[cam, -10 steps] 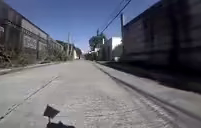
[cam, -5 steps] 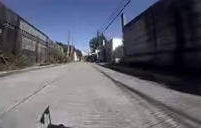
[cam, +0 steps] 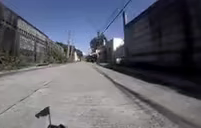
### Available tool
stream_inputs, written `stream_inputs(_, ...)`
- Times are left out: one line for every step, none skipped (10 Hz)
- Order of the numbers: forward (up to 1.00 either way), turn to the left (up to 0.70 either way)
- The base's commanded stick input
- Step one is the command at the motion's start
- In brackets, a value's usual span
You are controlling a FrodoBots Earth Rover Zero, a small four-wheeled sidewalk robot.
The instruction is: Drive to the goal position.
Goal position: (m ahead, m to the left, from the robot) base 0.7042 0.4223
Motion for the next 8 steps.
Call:
stream_inputs(0.70, -0.03)
stream_inputs(0.70, -0.03)
stream_inputs(0.70, -0.03)
stream_inputs(0.70, -0.03)
stream_inputs(0.70, -0.02)
stream_inputs(0.70, -0.02)
stream_inputs(0.70, -0.02)
stream_inputs(0.70, -0.02)
